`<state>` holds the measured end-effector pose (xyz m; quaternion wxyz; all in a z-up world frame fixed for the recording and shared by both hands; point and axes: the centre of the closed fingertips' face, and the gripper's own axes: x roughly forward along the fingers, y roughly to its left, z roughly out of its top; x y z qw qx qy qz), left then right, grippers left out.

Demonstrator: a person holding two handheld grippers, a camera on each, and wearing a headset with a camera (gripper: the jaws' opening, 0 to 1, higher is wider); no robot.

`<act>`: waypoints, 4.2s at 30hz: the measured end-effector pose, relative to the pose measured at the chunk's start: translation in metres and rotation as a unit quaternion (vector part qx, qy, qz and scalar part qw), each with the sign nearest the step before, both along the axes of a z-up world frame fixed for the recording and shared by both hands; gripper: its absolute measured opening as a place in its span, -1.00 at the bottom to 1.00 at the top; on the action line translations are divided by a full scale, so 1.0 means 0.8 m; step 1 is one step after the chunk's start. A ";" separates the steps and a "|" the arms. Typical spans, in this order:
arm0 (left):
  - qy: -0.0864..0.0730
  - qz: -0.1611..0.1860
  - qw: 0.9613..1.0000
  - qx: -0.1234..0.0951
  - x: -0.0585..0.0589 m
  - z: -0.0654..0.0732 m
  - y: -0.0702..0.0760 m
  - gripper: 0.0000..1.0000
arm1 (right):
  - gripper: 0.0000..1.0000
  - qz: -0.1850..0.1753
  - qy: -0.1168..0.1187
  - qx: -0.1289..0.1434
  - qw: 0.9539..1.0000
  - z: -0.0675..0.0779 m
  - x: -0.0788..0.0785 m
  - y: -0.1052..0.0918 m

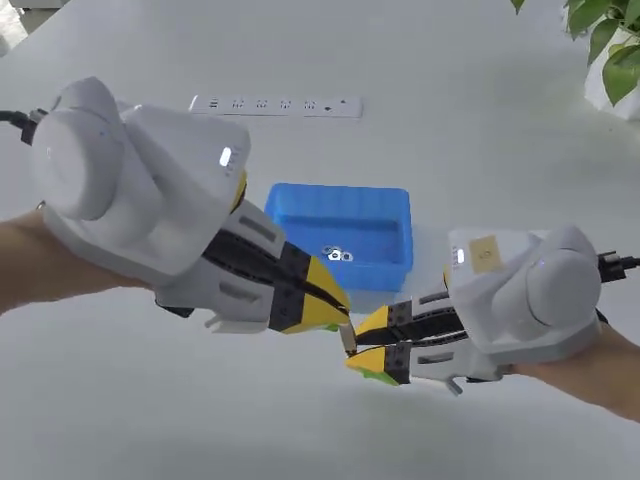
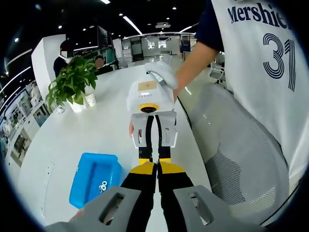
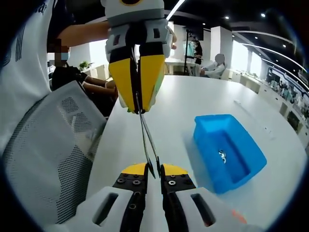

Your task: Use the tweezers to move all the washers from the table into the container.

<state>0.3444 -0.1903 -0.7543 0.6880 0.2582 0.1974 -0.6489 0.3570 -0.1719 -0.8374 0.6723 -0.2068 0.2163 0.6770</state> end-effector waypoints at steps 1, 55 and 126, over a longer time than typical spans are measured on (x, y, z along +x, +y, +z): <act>0.001 0.001 1.000 0.001 0.000 -0.001 0.000 -0.90 | -0.78 0.000 0.000 0.000 1.000 -0.002 0.000 0.000; 0.030 0.013 0.999 0.003 0.021 -0.030 -0.006 -0.90 | -0.79 -0.014 0.028 -0.010 0.999 -0.036 0.012 -0.005; -0.075 -0.025 0.997 0.017 0.122 0.062 0.010 -0.90 | -0.82 -0.078 -0.066 0.035 0.994 0.062 0.135 0.013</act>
